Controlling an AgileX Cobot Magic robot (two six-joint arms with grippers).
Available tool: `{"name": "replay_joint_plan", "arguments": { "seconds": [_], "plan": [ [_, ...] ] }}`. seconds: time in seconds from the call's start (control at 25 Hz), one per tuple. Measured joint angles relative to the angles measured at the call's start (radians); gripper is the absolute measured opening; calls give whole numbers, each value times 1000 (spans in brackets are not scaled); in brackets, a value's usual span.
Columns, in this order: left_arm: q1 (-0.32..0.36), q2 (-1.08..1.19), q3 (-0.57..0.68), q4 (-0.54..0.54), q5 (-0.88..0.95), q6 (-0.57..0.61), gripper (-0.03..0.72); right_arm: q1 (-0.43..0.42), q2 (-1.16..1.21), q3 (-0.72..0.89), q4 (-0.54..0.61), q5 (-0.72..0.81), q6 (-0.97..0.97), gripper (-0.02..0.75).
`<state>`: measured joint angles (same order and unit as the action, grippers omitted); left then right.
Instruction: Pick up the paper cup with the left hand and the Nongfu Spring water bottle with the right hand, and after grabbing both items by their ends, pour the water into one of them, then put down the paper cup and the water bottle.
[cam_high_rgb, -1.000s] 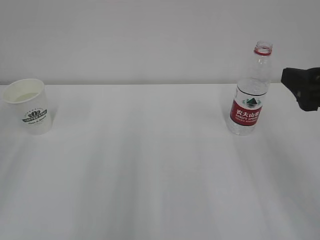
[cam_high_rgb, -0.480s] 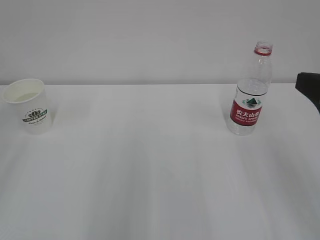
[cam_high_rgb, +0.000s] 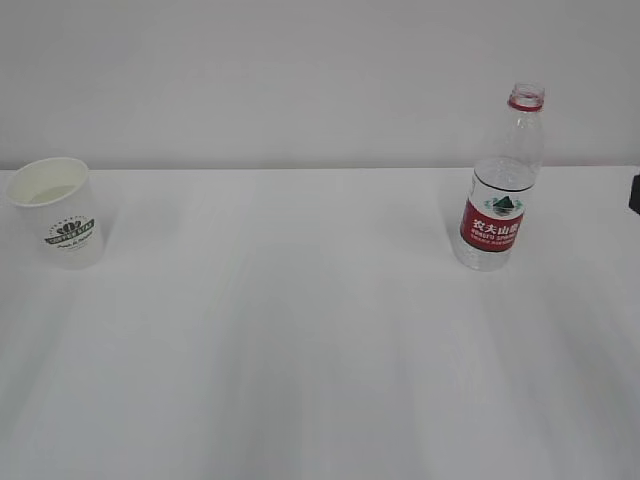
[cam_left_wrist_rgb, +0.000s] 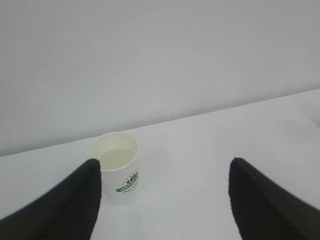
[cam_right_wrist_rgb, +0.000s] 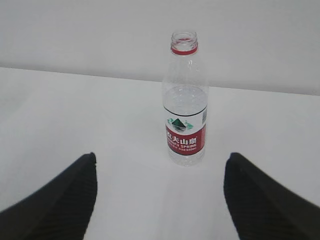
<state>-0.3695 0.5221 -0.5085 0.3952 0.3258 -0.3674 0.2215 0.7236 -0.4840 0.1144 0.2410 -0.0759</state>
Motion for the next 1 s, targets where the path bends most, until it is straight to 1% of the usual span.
{"name": "replay_joint_plan", "arguments": {
  "seconds": [0.24,0.4,0.52,0.68,0.8,1.0],
  "plan": [
    [0,-71,-59,-8,158,0,580,0,-100,0,-7,110,0,596],
    [0,-142,-75,-22,276,0,580,0,-152,0,-15,184,0,595],
    [0,-194,-92,-52,387,4,580,0,-188,0,-24,245,0,594],
    [0,-236,-133,-104,521,48,580,0,-249,0,-44,326,29,594],
    [0,-244,-160,-138,594,59,579,0,-293,0,-74,390,63,594],
    [0,-244,-169,-185,694,80,579,0,-386,0,-108,494,100,594]
  ]
}}
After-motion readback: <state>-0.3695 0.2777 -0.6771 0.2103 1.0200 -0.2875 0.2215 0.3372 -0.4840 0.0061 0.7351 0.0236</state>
